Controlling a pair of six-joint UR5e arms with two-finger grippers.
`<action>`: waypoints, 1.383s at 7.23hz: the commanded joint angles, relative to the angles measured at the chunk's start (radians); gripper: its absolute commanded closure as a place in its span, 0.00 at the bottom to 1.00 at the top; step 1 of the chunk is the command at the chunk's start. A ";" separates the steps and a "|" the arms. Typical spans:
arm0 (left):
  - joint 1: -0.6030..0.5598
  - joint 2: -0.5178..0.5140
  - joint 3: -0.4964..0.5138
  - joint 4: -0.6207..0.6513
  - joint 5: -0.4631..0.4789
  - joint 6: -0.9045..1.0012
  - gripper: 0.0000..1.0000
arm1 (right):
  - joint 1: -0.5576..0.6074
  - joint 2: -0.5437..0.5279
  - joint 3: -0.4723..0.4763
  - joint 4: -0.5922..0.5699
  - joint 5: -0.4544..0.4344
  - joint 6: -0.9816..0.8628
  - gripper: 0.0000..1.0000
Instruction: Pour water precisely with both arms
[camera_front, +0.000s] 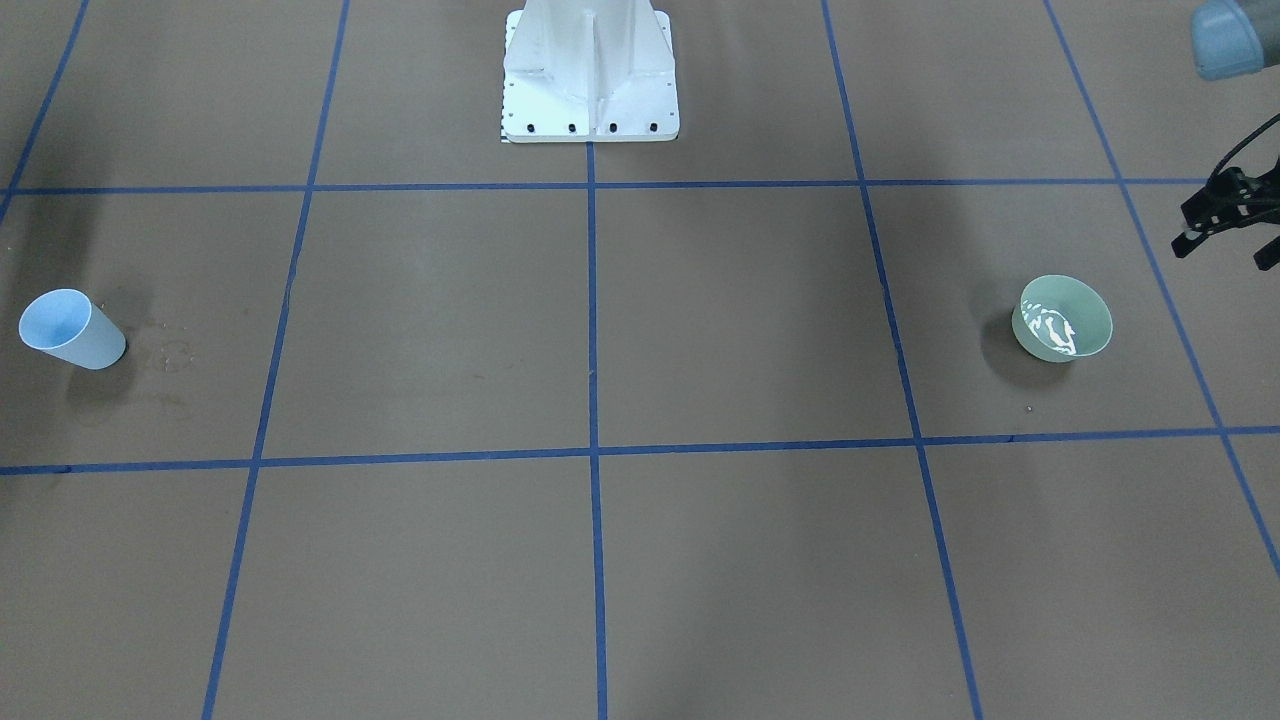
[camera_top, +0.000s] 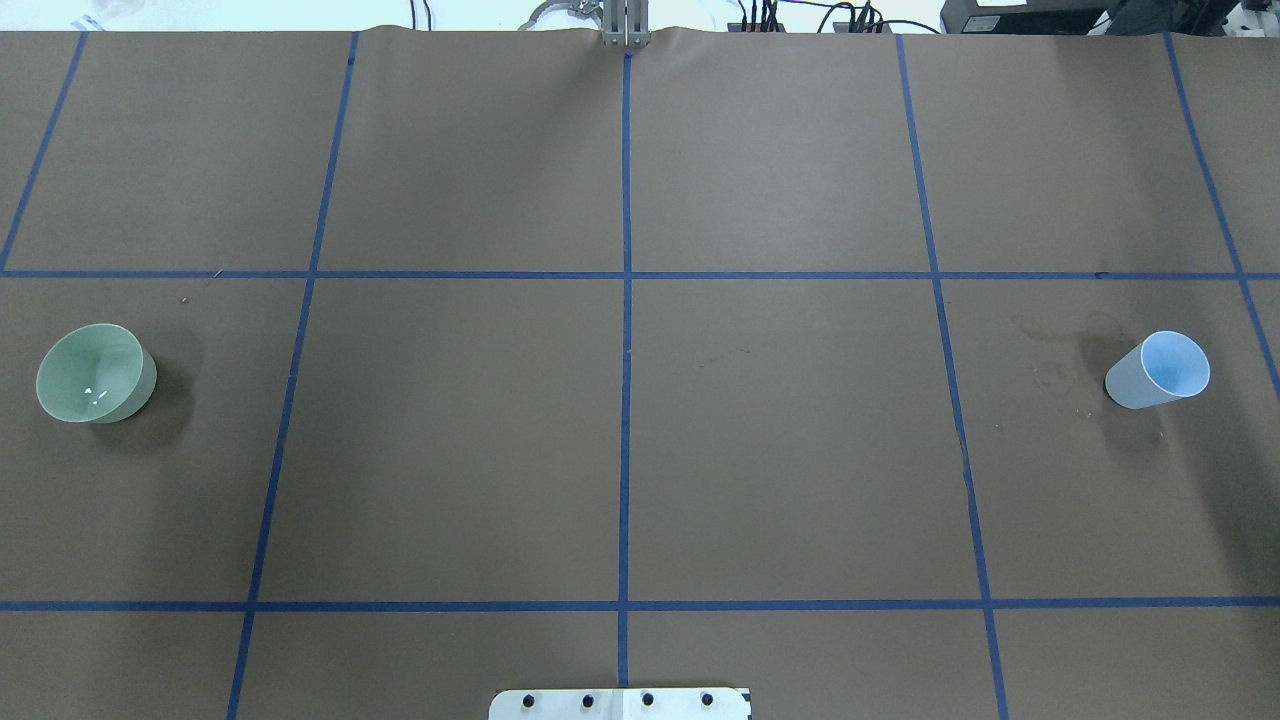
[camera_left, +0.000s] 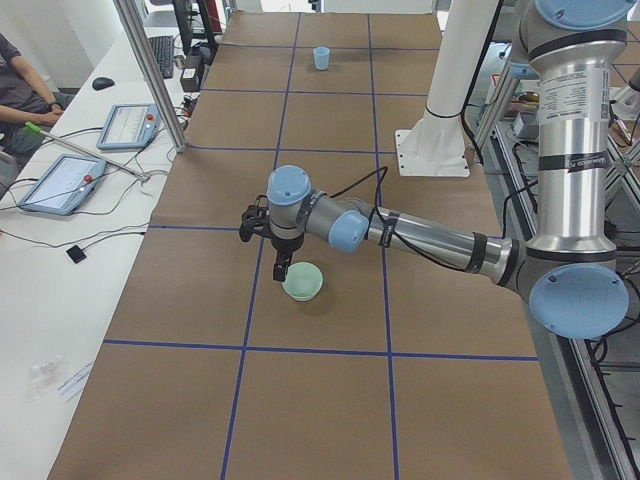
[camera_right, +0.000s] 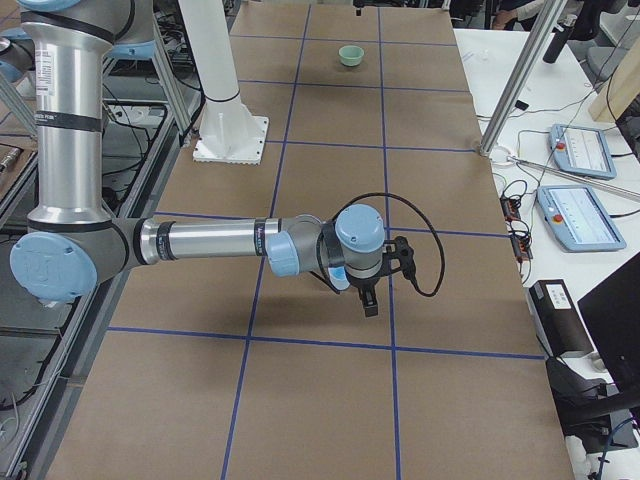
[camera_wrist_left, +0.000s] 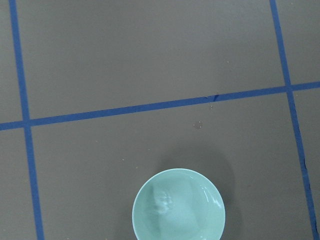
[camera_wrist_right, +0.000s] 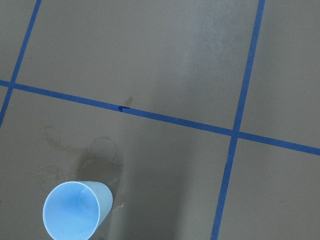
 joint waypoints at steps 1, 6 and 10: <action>-0.075 0.026 -0.010 0.093 0.000 0.107 0.00 | 0.013 0.016 0.002 -0.066 -0.011 0.000 0.01; -0.134 0.139 -0.042 0.093 0.013 0.111 0.00 | 0.024 -0.019 0.008 -0.072 -0.056 0.049 0.01; -0.140 0.137 0.010 0.093 0.001 0.091 0.00 | 0.030 -0.073 0.073 -0.078 -0.096 0.051 0.01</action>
